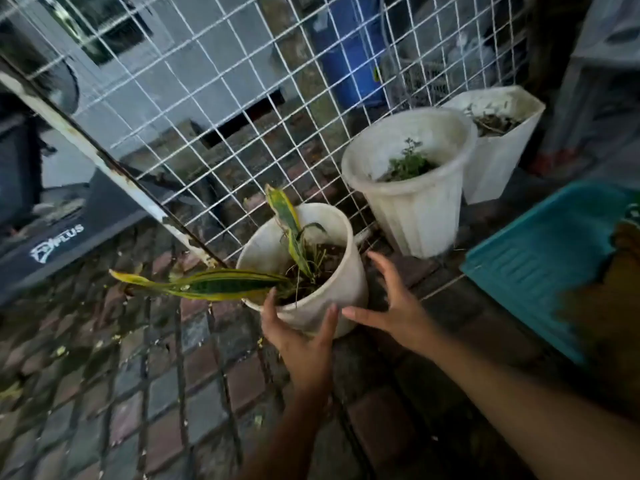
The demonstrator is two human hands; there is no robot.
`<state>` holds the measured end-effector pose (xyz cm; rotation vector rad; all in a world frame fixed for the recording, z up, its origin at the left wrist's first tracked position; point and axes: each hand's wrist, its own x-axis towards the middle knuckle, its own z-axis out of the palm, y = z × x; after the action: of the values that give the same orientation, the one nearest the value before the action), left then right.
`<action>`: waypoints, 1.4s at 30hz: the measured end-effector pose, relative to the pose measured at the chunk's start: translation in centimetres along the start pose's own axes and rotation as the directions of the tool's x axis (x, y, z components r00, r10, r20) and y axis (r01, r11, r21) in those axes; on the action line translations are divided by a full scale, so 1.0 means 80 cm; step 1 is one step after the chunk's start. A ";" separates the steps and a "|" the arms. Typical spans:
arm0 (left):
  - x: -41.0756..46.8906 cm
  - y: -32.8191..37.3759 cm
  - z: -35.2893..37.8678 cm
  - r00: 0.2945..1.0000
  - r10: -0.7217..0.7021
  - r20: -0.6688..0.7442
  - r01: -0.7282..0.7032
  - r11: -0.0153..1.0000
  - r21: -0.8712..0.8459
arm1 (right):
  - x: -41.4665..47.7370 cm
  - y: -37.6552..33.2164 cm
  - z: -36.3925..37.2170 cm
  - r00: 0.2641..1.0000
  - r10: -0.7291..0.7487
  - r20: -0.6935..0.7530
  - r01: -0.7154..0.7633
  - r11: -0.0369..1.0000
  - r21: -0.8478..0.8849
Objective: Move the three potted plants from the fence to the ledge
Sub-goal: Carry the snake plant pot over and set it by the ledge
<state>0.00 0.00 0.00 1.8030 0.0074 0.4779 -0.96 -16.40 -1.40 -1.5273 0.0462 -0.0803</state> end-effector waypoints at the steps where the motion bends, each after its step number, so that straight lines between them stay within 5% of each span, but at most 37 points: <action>1: 0.002 0.004 0.004 0.999 0.002 -0.048 -0.004 0.999 -0.051 | 0.001 -0.006 0.003 1.000 -0.004 0.002 0.004 1.000 0.003; 5: 0.018 -0.005 0.012 0.993 -0.016 -0.118 -0.007 0.982 -0.190 | 0.015 -0.011 0.017 0.999 0.042 0.010 -0.043 0.983 0.177; 13: 0.035 -0.034 -0.005 1.000 -0.006 -0.003 0.005 0.967 -0.254 | 0.026 -0.003 0.029 0.997 0.080 0.001 -0.077 0.965 0.250; 25: 0.049 -0.044 -0.013 0.987 0.098 0.125 -0.071 0.976 -0.204 | 0.064 0.024 0.019 0.996 0.076 0.049 -0.087 0.959 0.269; 32: 0.045 -0.040 -0.014 0.996 0.087 -0.026 -0.091 0.956 -0.278 | 0.066 0.025 0.030 0.997 0.012 0.074 -0.030 0.968 0.248; 42: 0.043 -0.026 -0.020 0.996 0.071 0.048 -0.055 0.960 -0.275 | 0.057 0.019 0.019 1.000 0.006 0.005 -0.007 0.977 0.211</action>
<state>3.09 2.93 -0.51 1.5475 -0.1502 0.4493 3.74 -15.17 -2.73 -1.3143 0.0377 -0.0741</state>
